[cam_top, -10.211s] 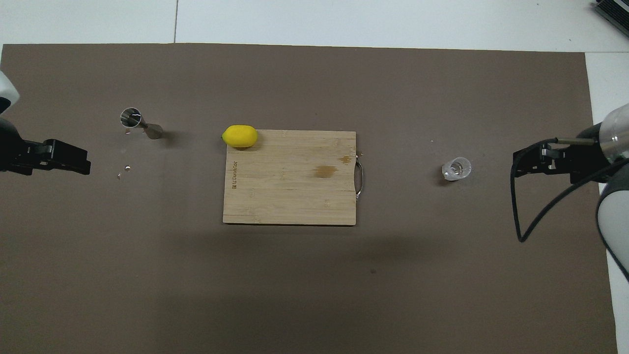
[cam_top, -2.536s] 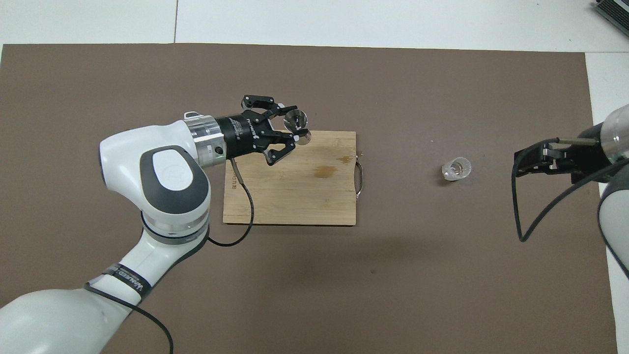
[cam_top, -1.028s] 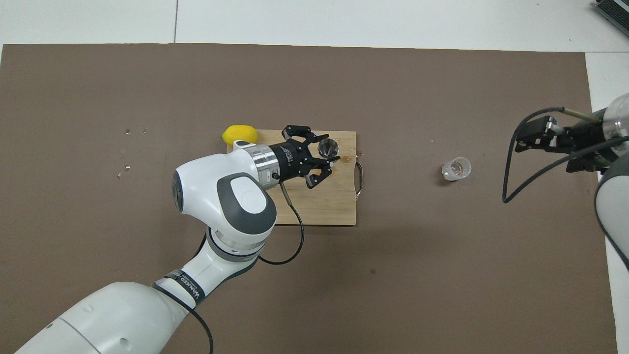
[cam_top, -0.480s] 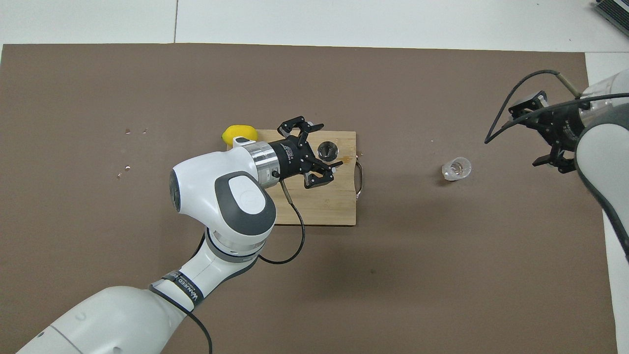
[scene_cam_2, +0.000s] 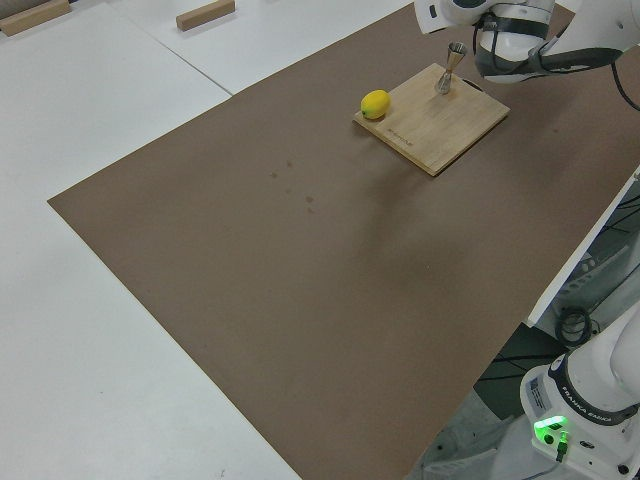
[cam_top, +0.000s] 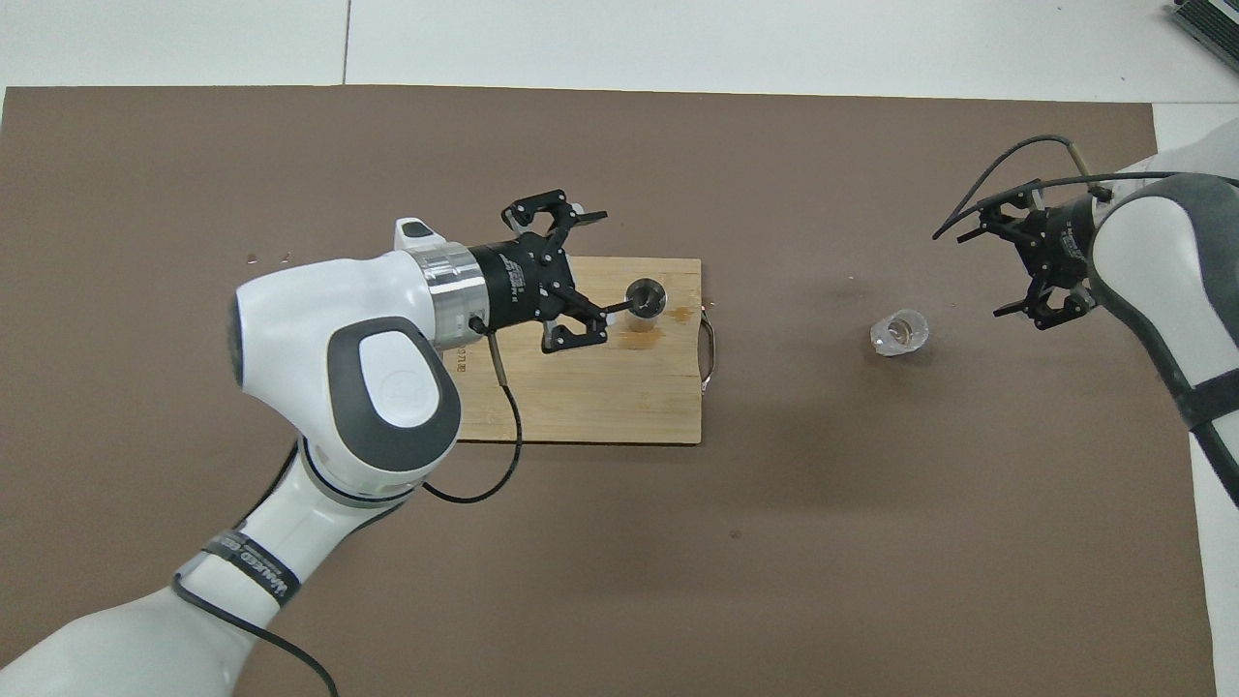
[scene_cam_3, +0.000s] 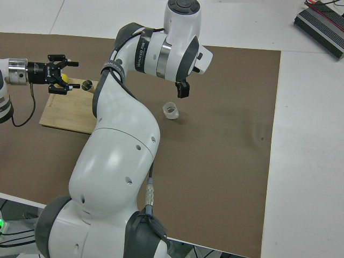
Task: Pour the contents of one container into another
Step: 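Retract the left gripper while the right gripper grasps the clear cup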
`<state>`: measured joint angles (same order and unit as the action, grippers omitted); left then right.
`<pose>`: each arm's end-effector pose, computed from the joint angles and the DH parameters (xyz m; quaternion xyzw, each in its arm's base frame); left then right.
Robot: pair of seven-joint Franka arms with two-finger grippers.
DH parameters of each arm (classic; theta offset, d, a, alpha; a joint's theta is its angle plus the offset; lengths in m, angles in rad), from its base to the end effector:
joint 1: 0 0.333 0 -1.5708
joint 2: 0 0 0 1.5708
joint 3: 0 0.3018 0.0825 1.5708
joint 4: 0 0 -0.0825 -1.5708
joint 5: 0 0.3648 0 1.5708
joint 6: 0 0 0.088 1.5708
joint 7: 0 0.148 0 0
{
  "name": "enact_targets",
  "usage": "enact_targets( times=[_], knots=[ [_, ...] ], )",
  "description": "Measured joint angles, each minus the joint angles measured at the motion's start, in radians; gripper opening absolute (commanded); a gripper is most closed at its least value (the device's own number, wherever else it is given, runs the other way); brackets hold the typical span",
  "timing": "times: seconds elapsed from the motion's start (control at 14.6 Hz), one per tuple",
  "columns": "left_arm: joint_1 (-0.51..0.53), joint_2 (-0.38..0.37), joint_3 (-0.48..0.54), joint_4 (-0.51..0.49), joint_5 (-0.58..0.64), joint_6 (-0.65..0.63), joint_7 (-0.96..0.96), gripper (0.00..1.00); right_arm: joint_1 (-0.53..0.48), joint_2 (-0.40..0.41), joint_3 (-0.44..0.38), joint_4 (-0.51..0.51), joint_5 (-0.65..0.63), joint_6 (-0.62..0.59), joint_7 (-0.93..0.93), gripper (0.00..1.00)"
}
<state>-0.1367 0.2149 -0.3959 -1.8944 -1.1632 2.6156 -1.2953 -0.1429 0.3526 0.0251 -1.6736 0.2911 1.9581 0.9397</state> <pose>0.5646 -0.3167 0.4164 0.5835 0.6644 -0.2106 0.4167 0.6243 -0.0450 0.3520 -0.8230 0.5503 0.0856 0.1118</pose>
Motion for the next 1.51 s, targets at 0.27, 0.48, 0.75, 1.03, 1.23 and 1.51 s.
enact_targets(
  times=[0.27,0.48,0.75,1.03,1.23,1.51],
  knots=[
    [0.14,-0.022,0.009,0.007,0.224,-0.02,0.001,1.0,-0.038,0.063,-0.001,-0.052,0.114,0.044,0.002,0.98],
    [0.207,-0.026,0.01,0.028,0.467,-0.042,0.001,1.0,-0.046,0.079,-0.001,-0.089,0.165,0.044,0.002,0.98],
    [0.284,-0.046,0.011,0.081,0.745,-0.172,0.002,1.0,-0.046,0.079,0.0,-0.137,0.221,0.044,0.003,0.97],
    [0.402,-0.105,0.014,0.088,0.779,-0.307,0.228,1.0,-0.046,0.076,0.002,-0.177,0.252,0.044,0.002,0.95],
    [0.476,-0.13,0.019,0.086,0.793,-0.432,0.488,1.0,-0.045,0.073,0.004,-0.193,0.284,0.061,0.001,0.93],
    [0.486,-0.134,0.015,0.085,0.985,-0.533,0.706,1.0,-0.042,0.07,0.006,-0.217,0.34,0.063,-0.024,0.87]
  ],
)
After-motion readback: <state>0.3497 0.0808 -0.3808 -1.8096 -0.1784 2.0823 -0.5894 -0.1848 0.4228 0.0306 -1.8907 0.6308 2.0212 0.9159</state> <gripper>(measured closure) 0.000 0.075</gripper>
